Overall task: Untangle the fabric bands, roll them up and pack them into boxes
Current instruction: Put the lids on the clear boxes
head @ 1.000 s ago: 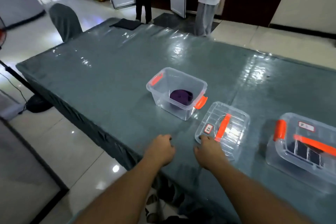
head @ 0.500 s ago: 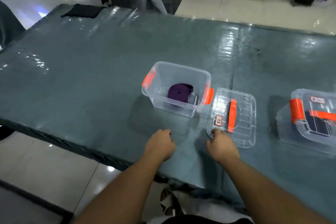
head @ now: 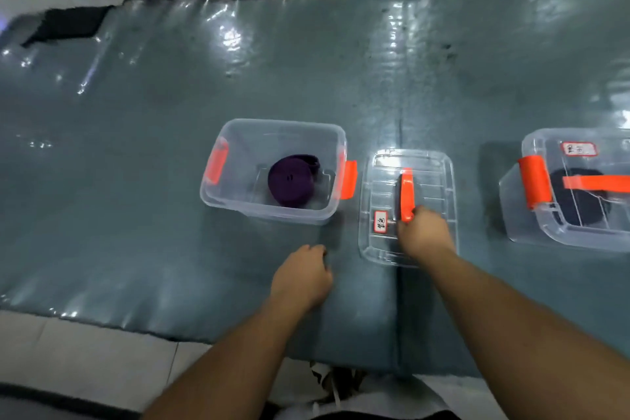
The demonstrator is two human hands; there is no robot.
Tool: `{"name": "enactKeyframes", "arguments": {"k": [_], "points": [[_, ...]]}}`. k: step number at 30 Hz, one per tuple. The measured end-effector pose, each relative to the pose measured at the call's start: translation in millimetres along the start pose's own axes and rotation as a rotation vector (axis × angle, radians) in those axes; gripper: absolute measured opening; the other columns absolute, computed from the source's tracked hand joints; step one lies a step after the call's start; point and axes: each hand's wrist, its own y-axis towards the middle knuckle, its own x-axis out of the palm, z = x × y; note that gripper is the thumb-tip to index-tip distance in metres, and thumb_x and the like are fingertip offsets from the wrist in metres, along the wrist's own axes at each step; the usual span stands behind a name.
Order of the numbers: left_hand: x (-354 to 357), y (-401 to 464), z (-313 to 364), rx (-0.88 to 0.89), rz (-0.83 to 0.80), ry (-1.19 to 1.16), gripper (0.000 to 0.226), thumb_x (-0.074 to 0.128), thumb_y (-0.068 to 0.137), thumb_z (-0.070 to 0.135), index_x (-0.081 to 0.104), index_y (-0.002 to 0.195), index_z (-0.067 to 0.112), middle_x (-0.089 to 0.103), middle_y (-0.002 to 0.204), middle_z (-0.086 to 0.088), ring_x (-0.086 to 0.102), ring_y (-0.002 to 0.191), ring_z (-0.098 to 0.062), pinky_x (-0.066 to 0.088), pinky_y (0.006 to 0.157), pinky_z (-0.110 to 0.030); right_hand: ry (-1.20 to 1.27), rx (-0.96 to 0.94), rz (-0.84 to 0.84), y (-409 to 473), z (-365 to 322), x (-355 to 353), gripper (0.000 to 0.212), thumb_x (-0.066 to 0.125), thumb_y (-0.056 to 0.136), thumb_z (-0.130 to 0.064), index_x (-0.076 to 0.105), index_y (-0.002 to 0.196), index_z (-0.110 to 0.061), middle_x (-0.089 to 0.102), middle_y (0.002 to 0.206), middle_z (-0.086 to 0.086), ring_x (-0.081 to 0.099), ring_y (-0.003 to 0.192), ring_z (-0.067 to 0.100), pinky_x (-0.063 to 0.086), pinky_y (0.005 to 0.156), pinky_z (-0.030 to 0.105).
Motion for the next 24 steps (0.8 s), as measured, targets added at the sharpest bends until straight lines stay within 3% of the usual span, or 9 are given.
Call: {"name": "enactKeyframes", "arguments": {"k": [9,15,19,24], "points": [[2,33,40,0.006,-0.011,0.055,0.037,0.051,0.099,0.032,0.058,0.134,0.021,0.058,0.135,-0.004,0.058,0.125,-0.028,0.05,0.102,-0.042,-0.052,0.022,0.008,51,-12,-2,0.044,0.067,0.094,-0.027,0.056,0.127,0.0,0.058,0.125,0.022,0.062,0.115,0.042,0.052,0.098,0.049],[7,39,54,0.026,-0.055,0.097,0.04,0.05,0.1,0.032,0.057,0.138,0.023,0.057,0.139,-0.002,0.057,0.127,-0.026,0.049,0.103,-0.041,-0.044,0.008,0.045,54,-8,-2,0.027,0.064,0.088,-0.011,0.066,0.113,-0.001,0.067,0.113,0.021,0.069,0.102,0.04,0.06,0.089,0.047],[6,32,59,0.049,-0.053,0.105,0.04,0.05,0.1,0.032,0.057,0.139,0.024,0.058,0.139,-0.002,0.058,0.126,-0.027,0.051,0.102,-0.043,-0.015,0.014,0.028,44,7,-11,0.028,0.074,0.081,-0.016,0.069,0.105,-0.002,0.07,0.106,0.021,0.071,0.095,0.039,0.058,0.085,0.041],[-2,11,63,0.101,-0.035,0.118,0.042,0.049,0.1,0.03,0.056,0.141,0.025,0.059,0.138,0.0,0.058,0.126,-0.025,0.051,0.102,-0.042,0.016,-0.002,0.047,24,21,-22,0.029,0.072,0.08,-0.022,0.066,0.099,-0.002,0.068,0.104,0.024,0.068,0.092,0.04,0.056,0.084,0.042]]}}
